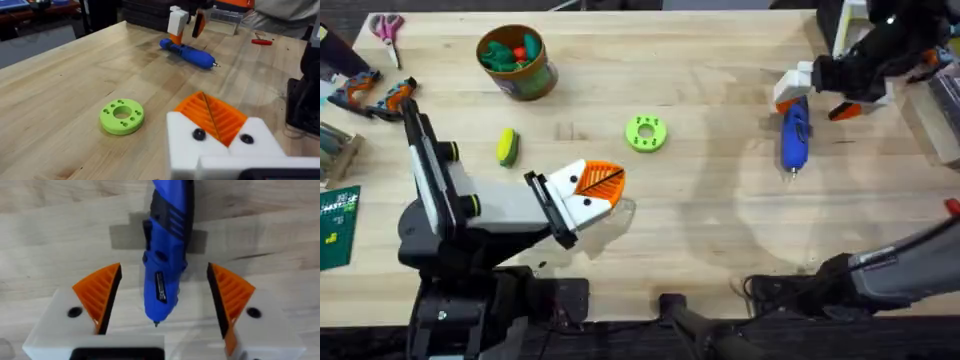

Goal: Pick up the gripper from the table and insert it into the empty holder that is missing its gripper. Then pick up a screw, insert it into the mounting hole, and use the screwdriver to tighten it. Finally, clean up the table by picking up the vegetable and placing it into the bucket.

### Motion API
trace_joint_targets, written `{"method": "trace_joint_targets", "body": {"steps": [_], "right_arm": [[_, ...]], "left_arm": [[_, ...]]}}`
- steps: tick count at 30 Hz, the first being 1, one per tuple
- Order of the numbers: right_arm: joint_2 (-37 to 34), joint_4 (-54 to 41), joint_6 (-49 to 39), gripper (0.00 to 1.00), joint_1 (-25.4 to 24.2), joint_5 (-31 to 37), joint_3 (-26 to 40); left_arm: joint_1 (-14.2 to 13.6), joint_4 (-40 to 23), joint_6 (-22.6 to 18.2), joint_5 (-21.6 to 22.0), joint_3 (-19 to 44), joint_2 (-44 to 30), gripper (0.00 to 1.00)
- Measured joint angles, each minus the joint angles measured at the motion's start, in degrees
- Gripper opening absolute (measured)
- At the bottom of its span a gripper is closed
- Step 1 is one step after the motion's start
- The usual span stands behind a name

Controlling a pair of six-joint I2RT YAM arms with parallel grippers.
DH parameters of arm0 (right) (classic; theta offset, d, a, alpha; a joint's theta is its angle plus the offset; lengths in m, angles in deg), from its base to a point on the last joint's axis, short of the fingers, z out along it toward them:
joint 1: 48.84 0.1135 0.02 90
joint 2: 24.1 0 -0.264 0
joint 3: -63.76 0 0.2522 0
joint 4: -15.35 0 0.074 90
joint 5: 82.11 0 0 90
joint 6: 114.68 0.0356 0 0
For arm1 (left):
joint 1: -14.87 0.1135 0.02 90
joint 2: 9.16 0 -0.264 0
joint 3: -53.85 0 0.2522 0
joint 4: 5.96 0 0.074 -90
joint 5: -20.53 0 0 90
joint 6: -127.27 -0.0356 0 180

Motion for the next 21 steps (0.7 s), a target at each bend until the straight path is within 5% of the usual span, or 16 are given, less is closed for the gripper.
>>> {"method": "trace_joint_targets", "body": {"steps": [21], "right_arm": [[-9.2,8.4,0.0,0.994,-0.7,-2.6,-0.1]], "left_arm": [[0.0,0.0,0.0,0.0,0.0,0.0,0.004]]}}
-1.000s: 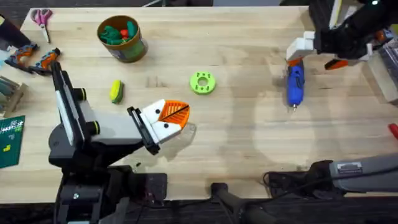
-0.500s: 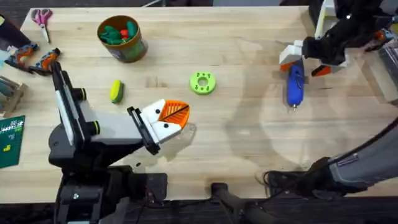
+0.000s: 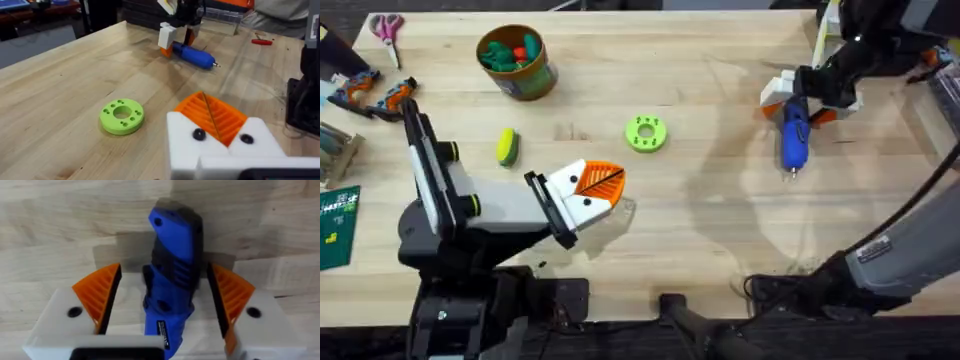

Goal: Pick up the gripper from the table and insert it into the empty holder that is missing its gripper. Then pick up a screw, insert it into the mounting hole, and use the screwdriver to tighten it. Finally, clean up the table by picking up the vegetable and placing it into the bucket.

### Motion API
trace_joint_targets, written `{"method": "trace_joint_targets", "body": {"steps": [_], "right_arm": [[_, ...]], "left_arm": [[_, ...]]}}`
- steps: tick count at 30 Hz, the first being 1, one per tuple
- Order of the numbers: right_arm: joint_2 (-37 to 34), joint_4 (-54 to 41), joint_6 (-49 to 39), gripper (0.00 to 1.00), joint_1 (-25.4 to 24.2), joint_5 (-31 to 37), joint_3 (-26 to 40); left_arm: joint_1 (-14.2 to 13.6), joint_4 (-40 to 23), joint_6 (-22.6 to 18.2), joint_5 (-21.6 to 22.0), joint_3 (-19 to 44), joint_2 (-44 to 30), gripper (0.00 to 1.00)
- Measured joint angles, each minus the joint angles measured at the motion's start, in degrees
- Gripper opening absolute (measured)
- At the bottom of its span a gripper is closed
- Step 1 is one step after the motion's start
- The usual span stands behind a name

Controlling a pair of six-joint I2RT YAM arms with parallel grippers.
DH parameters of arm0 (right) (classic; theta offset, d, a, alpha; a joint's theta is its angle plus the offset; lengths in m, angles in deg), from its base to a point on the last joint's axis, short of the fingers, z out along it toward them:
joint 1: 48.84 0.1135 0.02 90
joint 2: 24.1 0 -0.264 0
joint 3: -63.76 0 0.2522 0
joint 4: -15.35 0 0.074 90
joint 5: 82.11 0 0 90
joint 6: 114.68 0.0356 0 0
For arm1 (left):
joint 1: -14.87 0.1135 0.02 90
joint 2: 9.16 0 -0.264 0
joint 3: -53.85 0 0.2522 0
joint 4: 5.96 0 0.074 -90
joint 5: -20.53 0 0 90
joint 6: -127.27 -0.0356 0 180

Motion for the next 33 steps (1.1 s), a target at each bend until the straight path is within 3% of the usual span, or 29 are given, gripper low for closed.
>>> {"method": "trace_joint_targets", "body": {"steps": [9,16,28,29,33], "right_arm": [[-0.7,0.3,0.0,0.975,0.0,0.1,0.0],[-0.7,0.6,-0.8,0.888,-0.2,0.3,0.0],[-0.9,1.2,-0.9,0.865,-0.2,0.7,-0.3],[-1.0,1.1,-1.1,0.788,-0.2,1.3,-0.3],[-1.2,1.3,-1.3,0.237,-1.0,3.1,-0.3]], "left_arm": [[0.0,0.0,0.0,0.0,0.0,0.0,0.004],[0.0,0.0,0.0,0.0,0.0,0.0,0.004],[0.0,0.0,0.0,0.0,0.0,0.0,0.004],[0.0,0.0,0.0,0.0,0.0,0.0,0.004],[0.0,0.0,0.0,0.0,0.0,0.0,0.004]]}}
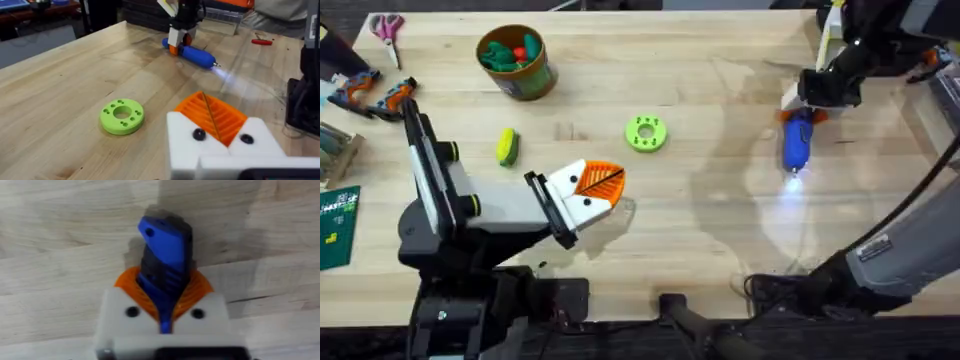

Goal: Pick up the gripper from the table and insert it into the empty holder that is missing its gripper. Then pick up a screw, insert it into the mounting hole, and use the screwdriver to tighten it. Finally, clean up the table by picking up the vegetable and placing it into the bucket.

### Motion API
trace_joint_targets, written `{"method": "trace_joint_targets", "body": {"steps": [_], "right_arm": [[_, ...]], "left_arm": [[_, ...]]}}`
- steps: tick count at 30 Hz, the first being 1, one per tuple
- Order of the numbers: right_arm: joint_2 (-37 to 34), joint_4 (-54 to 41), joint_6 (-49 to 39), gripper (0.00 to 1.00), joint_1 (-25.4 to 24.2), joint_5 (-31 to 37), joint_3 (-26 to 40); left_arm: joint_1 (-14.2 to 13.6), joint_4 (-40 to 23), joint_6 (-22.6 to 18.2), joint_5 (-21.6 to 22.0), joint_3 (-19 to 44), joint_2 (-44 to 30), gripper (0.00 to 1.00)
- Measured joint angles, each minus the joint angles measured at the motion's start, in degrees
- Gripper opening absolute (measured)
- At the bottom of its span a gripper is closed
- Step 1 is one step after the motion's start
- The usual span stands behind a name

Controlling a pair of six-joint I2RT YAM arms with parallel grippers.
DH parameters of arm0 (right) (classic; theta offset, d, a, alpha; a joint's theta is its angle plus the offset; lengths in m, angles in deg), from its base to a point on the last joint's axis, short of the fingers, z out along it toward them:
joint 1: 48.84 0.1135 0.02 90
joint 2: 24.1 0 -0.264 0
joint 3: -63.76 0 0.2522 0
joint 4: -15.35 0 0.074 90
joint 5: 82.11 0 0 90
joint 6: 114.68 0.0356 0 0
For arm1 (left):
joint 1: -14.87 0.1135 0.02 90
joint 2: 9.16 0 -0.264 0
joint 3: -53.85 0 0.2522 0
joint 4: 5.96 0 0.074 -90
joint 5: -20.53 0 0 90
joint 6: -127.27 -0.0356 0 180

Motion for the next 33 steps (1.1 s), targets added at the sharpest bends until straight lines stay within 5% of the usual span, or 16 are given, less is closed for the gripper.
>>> {"method": "trace_joint_targets", "body": {"steps": [1,3,18,26,33], "right_arm": [[-0.3,0.2,-0.3,0.1,-0.1,0.1,0.0],[-0.4,0.5,-0.2,0.022,-0.1,0.1,0.0],[1.7,-4.1,-0.4,0.027,0.4,-2.8,-1.1],[17.8,-10.7,-0.3,0.027,3.0,-5.6,-2.2],[32.9,-12.2,1.9,0.027,10.0,-5.7,-3.1]], "left_arm": [[0.0,0.0,0.0,0.0,0.0,0.0,0.004],[0.0,0.0,0.0,0.0,0.0,0.0,0.004],[0.0,0.0,0.0,0.0,0.0,0.0,0.004],[0.0,0.0,0.0,0.0,0.0,0.0,0.004],[0.0,0.0,0.0,0.0,0.0,0.0,0.004]]}}
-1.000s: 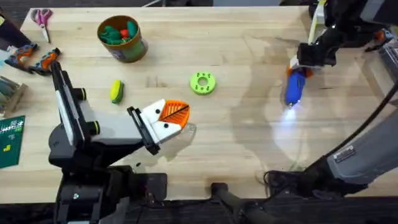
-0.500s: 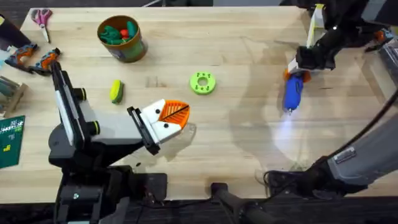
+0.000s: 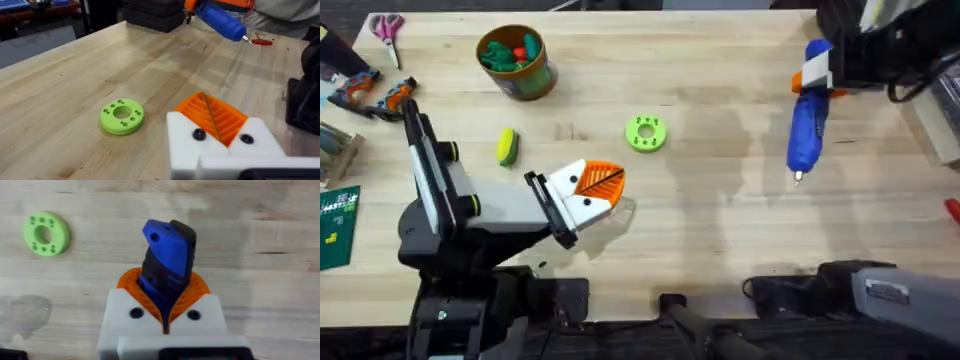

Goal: Pick up the gripper from the table and insert it into the empty holder that is missing its gripper. Then pick up a screw, insert it into the mounting hole, and use the screwdriver to tighten it. Finally, clean up the table by picking up the vegetable and placing it into the bucket.

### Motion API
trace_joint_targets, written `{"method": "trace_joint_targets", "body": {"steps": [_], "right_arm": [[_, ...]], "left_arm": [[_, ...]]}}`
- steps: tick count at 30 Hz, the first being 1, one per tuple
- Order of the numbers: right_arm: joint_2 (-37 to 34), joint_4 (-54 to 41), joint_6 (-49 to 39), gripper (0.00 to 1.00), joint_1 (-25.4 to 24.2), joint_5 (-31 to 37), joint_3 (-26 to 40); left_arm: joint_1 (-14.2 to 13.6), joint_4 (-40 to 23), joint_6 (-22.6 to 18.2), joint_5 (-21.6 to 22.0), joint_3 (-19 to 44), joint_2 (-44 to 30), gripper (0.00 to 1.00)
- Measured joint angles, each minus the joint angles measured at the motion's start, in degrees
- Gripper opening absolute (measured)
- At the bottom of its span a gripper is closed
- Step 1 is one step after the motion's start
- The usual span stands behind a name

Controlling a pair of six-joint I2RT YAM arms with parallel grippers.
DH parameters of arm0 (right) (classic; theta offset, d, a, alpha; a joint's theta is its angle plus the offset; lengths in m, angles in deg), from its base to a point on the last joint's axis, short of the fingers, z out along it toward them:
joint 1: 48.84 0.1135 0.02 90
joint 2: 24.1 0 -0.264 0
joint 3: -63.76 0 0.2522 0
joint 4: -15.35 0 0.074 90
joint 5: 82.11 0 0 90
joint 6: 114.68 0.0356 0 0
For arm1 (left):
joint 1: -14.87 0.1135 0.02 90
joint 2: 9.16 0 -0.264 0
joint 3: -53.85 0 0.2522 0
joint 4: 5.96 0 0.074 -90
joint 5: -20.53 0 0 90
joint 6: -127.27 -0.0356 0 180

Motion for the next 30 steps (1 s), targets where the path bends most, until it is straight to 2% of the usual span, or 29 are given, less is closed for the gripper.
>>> {"method": "trace_joint_targets", "body": {"steps": [2,7,13,17,21,26,30], "right_arm": [[3.9,1.5,1.3,0.027,1.9,0.0,-2.4],[15.5,7.7,4.7,0.027,5.4,-0.1,-13.8],[28.2,23.9,9.4,0.027,5.7,-0.4,-24.6],[31.0,35.7,10.8,0.027,5.7,-2.8,-28.5],[29.4,43.4,11.3,0.027,5.7,-10.4,-30.3],[25.6,57.0,6.4,0.027,6.3,-27.6,-30.6],[24.3,65.3,3.6,0.027,8.8,-39.4,-30.6]], "left_arm": [[0.0,0.0,0.0,0.0,0.0,0.0,0.004],[0.0,0.0,0.0,0.0,0.0,0.0,0.004],[0.0,0.0,0.0,0.0,0.0,0.0,0.004],[0.0,0.0,0.0,0.0,0.0,0.0,0.004],[0.0,0.0,0.0,0.0,0.0,0.0,0.004],[0.0,0.0,0.0,0.0,0.0,0.0,0.004],[0.0,0.0,0.0,0.0,0.0,0.0,0.004]]}}
